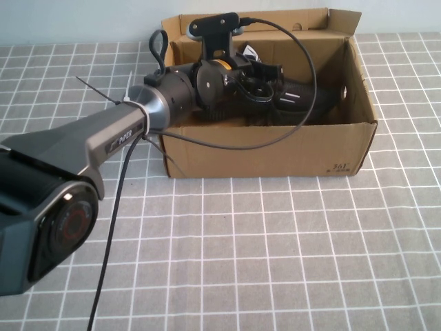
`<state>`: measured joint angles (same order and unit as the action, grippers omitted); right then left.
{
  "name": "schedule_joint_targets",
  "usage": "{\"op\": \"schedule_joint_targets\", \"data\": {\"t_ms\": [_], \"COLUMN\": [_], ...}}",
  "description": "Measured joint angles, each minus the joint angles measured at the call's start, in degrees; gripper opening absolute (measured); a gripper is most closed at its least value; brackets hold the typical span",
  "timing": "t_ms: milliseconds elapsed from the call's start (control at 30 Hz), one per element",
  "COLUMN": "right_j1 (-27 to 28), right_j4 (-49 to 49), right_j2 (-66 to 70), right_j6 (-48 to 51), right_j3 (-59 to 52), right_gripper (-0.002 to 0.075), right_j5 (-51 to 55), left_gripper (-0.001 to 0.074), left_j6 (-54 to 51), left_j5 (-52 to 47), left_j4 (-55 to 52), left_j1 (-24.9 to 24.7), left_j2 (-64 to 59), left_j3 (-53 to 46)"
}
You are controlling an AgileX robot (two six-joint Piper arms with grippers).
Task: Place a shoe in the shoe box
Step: Adjust the shoe
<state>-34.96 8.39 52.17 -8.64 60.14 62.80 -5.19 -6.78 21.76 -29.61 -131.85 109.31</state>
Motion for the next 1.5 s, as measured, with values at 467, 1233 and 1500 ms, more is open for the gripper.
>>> {"op": "schedule_joint_targets", "data": {"t_ms": [467,1233,1500], "right_j1": [0.0,0.0,0.0], "right_j4": [0.0,0.0,-0.1], "right_j2": [0.0,0.0,0.0], "right_j6": [0.0,0.0,0.0], "right_j3": [0.0,-0.2,-0.2], "right_gripper": [-0.0016,-0.0016,-0.0016], "right_j5": [0.0,0.0,0.0], "left_gripper": [0.0086,0.0379,0.0053], "left_j6": [-1.8,-4.7,-4.7], "left_j5": [0.1,-17.3,-26.7], "left_j4": [-0.2,-5.0,-11.1], "left_j1": [-0.2,0.6,0.6], "left_j2": [-1.5,13.4,23.2], "left_j3": [0.0,0.0,0.0]}}
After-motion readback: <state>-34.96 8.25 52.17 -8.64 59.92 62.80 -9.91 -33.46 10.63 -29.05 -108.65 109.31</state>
